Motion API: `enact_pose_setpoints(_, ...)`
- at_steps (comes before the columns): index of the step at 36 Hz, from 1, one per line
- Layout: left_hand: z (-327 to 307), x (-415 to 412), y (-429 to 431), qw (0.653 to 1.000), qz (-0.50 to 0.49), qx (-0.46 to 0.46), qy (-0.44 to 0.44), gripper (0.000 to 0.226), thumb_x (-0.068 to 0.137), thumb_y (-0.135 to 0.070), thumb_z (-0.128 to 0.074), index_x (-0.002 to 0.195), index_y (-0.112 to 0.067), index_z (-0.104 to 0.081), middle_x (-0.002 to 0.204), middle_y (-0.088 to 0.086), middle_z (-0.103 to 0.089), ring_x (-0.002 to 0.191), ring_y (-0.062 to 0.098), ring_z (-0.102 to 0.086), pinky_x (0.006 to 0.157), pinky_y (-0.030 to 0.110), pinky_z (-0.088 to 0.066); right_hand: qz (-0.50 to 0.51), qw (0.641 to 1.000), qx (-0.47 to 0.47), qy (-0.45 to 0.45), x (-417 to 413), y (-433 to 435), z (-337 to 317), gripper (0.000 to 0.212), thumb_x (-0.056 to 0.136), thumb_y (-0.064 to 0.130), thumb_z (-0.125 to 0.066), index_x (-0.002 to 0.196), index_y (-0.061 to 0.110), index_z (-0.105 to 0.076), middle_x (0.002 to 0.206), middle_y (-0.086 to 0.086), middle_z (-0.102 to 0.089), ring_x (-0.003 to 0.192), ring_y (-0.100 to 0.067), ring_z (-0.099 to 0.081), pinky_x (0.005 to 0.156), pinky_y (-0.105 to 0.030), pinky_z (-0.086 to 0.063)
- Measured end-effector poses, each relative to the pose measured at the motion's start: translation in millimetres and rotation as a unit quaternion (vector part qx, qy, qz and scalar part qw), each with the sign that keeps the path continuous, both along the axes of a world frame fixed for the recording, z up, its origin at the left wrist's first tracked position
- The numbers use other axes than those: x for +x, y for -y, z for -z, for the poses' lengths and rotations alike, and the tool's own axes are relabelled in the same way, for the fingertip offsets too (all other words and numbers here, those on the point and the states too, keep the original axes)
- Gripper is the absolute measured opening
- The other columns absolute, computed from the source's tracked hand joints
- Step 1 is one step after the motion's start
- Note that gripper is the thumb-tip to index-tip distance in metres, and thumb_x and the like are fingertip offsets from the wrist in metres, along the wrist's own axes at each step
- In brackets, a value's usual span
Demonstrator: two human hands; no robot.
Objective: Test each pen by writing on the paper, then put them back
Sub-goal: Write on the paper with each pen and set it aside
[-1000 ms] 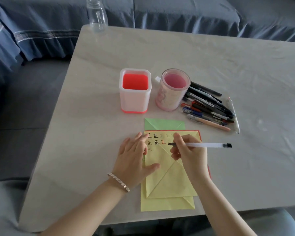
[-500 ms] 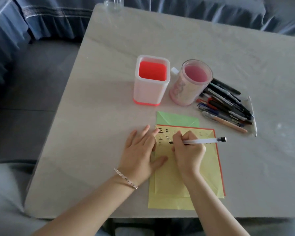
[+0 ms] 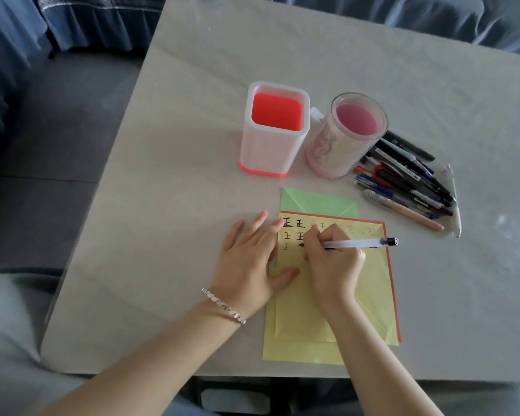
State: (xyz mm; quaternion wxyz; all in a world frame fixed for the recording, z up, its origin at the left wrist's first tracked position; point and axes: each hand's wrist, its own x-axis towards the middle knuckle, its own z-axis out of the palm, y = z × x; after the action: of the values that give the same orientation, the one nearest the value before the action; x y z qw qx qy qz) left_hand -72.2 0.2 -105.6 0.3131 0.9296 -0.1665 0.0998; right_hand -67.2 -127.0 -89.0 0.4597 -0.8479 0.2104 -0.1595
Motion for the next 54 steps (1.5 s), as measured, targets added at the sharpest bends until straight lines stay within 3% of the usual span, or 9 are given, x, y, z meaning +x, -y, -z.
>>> enact_pose_setpoints(4,2,1,0,1.0,0.005,-0.009,0.004,0.07,0.068,-0.055,-0.05,0.12,-0.009,-0.058,0.071,-0.018,-0.036,0.124,0.018,-0.048,0.104,0.031,-0.02,0.013,1.0,0.0,0.016,0,0,-1,0.035,0.075,0.024,-0.058,0.048,0.01,-0.041,0.046,-0.02,-0.051,0.049,-0.026,-0.039,0.046,-0.029,-0.032)
enact_pose_setpoints(9,2,1,0,1.0,0.009,-0.009,0.007,0.07,0.068,-0.055,-0.049,0.121,-0.009,-0.057,0.073,-0.019,-0.032,0.123,0.019,-0.048,0.103,0.032,-0.021,0.007,0.999,0.03,0.014,1,2,-2,0.036,0.081,0.009,-0.063,0.051,0.001,-0.044,0.049,-0.023,-0.055,0.048,-0.029,-0.046,0.05,-0.034,-0.037)
enact_pose_setpoints(15,1,1,0,1.0,0.008,-0.014,0.003,0.069,0.068,-0.054,-0.05,0.12,-0.009,-0.057,0.071,-0.018,-0.032,0.122,0.02,-0.05,0.103,0.032,-0.02,-0.006,1.0,0.01,0.001,1,1,-1,0.034,0.072,0.021,-0.057,0.047,0.011,-0.036,0.046,-0.022,-0.049,0.047,-0.035,-0.043,0.048,-0.036,-0.034)
enact_pose_setpoints(24,1,2,0,1.0,0.012,-0.018,-0.01,0.065,0.066,-0.053,-0.058,0.113,-0.008,-0.061,0.071,-0.015,-0.046,0.123,0.02,-0.049,0.103,0.034,-0.021,0.036,0.992,0.117,0.029,-6,16,-11,0.03,0.085,0.014,-0.063,0.061,0.014,-0.047,0.037,0.012,-0.051,0.038,-0.001,-0.047,0.044,-0.008,-0.035)
enact_pose_setpoints(33,4,3,0,0.998,0.009,-0.017,-0.062,0.052,0.065,-0.054,-0.057,0.087,-0.007,-0.061,0.095,0.0,-0.067,0.129,0.018,-0.042,0.105,0.023,-0.011,-0.047,0.987,0.147,-0.04,-23,35,-22,0.019,0.088,0.028,-0.056,0.073,0.015,-0.055,0.064,-0.001,-0.068,0.061,-0.011,-0.064,0.061,-0.021,-0.049)
enact_pose_setpoints(37,3,3,1,0.999,0.012,-0.033,-0.04,0.037,0.064,-0.053,-0.053,0.068,-0.02,-0.037,0.113,-0.004,-0.066,0.128,0.021,-0.044,0.104,0.029,-0.016,-0.094,0.99,0.088,-0.058,-19,27,-30,0.031,0.09,0.025,-0.056,0.065,0.007,-0.053,0.055,0.004,-0.064,0.042,-0.003,-0.047,0.045,-0.014,-0.034)
enact_pose_setpoints(41,4,3,2,0.999,0.001,-0.04,-0.025,0.041,0.064,-0.051,-0.055,0.073,-0.011,-0.053,0.093,-0.003,-0.068,0.125,0.022,-0.047,0.102,0.035,-0.022,-0.115,0.991,-0.009,-0.072,-8,19,-27,0.036,0.086,0.03,-0.061,0.057,0.011,-0.051,0.043,0.013,-0.054,0.041,-0.004,-0.048,0.043,-0.019,-0.032)
enact_pose_setpoints(45,3,4,2,1.0,0.0,-0.031,0.004,0.054,0.064,-0.051,-0.054,0.094,-0.007,-0.064,0.07,-0.014,-0.05,0.12,0.022,-0.051,0.1,0.036,-0.024,-0.142,0.983,-0.07,-0.092,-5,17,-21,0.038,0.087,0.03,-0.058,0.054,0.019,-0.044,0.055,-0.006,-0.063,0.053,-0.023,-0.058,0.049,-0.034,-0.043)
enact_pose_setpoints(54,5,4,2,0.999,0.006,-0.021,-0.042,0.05,0.064,-0.052,-0.059,0.084,-0.006,-0.061,0.089,0.001,-0.067,0.126,0.019,-0.045,0.103,0.028,-0.019,-0.111,0.984,-0.098,-0.095,-10,39,-24,0.039,0.087,0.023,-0.058,0.052,0.021,-0.041,0.053,-0.001,-0.063,0.047,-0.02,-0.05,0.047,-0.032,-0.04)
